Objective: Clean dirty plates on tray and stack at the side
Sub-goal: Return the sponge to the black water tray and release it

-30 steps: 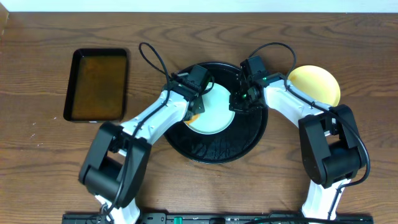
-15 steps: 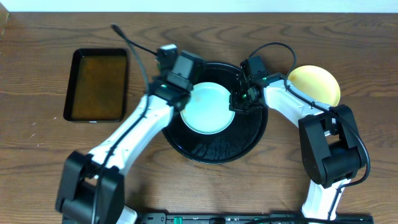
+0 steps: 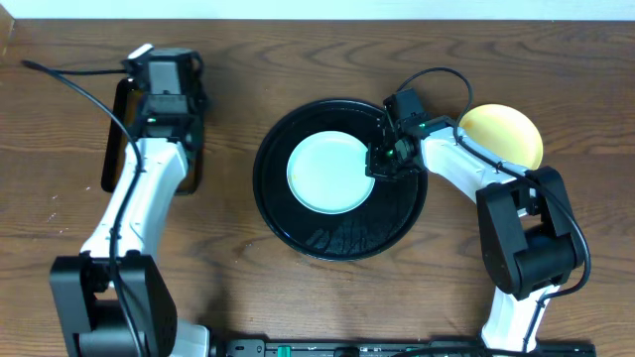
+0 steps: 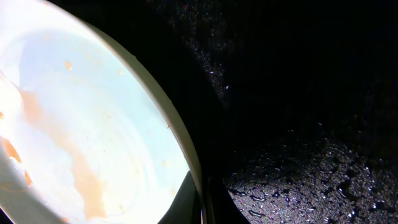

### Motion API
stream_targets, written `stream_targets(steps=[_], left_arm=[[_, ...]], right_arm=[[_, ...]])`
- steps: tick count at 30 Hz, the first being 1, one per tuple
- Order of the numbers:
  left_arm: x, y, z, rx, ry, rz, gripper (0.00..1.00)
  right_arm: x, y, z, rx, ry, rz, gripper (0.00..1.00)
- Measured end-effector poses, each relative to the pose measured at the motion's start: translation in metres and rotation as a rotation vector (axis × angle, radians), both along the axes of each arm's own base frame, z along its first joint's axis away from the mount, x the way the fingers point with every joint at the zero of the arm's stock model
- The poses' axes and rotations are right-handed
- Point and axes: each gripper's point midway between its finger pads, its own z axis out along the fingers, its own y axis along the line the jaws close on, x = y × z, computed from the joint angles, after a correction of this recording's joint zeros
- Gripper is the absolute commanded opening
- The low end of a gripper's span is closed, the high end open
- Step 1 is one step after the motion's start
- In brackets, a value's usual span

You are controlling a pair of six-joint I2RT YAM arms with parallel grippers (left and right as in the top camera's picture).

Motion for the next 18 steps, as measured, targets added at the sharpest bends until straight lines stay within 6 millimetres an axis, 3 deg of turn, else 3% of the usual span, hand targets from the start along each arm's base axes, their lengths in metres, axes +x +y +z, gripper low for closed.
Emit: stream_targets(steps=[4, 10, 18], left_arm=[[0.005, 0.016, -0.015, 0.015, 0.027, 0.002, 0.08], [0.011, 0.023, -0.046, 0.038, 0.101, -0.032, 0.08], [0.012, 0.046, -0.066, 0.048, 0.135, -0.012, 0.08]], right_arm=[[0.0, 0.0, 0.0, 0.0, 0.0, 0.0, 0.01], [0.0, 0.0, 0.0, 0.0, 0.0, 0.0, 0.01], [0.0, 0.0, 0.0, -0.001, 0.0, -0.001, 0.01]])
